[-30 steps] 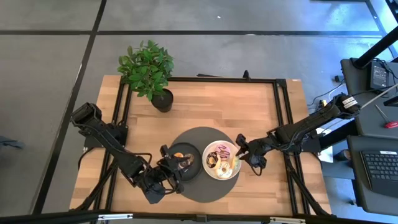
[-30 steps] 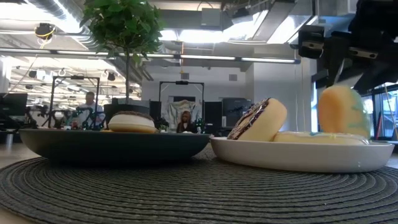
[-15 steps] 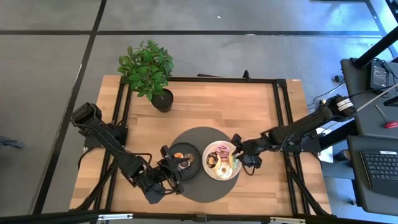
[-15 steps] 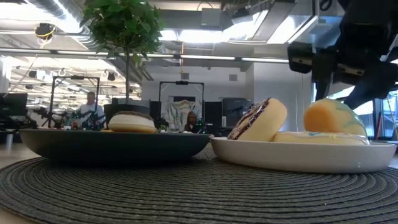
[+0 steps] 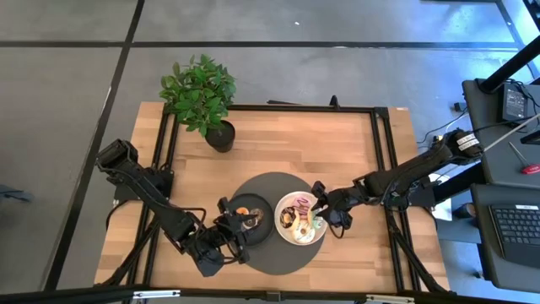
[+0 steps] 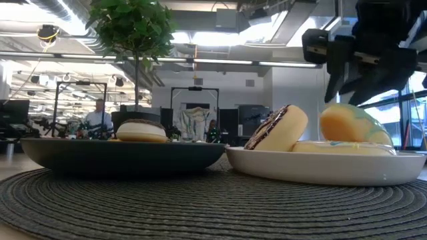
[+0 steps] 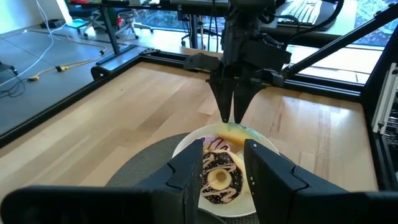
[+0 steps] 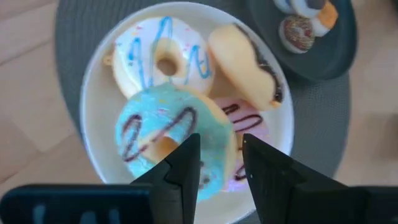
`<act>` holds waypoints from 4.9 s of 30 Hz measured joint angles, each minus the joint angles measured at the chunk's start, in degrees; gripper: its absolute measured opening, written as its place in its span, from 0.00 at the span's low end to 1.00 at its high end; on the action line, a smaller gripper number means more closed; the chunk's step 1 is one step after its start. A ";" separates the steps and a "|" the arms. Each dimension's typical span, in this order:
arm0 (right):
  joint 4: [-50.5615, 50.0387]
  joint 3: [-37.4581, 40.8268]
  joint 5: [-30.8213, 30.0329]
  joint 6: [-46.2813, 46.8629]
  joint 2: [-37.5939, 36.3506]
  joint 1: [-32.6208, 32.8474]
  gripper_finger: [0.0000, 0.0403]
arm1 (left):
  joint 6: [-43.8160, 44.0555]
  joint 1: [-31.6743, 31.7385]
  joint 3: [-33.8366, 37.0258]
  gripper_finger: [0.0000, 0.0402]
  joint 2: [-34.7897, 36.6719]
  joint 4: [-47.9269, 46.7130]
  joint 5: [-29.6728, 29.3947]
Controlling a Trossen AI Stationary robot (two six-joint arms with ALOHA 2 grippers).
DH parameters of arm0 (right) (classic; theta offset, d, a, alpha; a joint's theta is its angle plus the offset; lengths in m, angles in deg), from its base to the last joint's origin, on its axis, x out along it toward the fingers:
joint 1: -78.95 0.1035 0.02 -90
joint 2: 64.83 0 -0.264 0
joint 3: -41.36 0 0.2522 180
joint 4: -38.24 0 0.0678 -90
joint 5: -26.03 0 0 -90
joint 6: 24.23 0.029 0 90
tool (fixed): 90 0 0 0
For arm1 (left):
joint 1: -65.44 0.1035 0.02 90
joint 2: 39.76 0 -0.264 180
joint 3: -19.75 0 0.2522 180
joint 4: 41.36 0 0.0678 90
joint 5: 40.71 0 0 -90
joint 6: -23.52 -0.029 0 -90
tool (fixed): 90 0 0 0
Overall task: Pick & Place donuts
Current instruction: Put the large blue donut onto the white plate, then return to Home Position
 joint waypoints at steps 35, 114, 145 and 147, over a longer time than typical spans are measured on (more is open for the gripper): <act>5.63 14.35 -14.25 63.37 -30.97 8.13 0.30 | 33.96 -4.07 11.67 0.29 5.70 -24.19 3.35; 28.60 37.06 -34.58 50.90 -52.77 8.24 0.30 | -20.38 39.79 66.86 0.29 94.27 15.11 54.84; 16.84 37.04 -31.23 36.02 -74.05 8.28 0.30 | -26.12 39.79 70.38 0.29 94.27 17.68 52.38; 16.84 37.04 -30.26 36.04 -74.12 8.28 0.30 | -26.08 39.79 70.38 0.28 94.27 17.68 52.40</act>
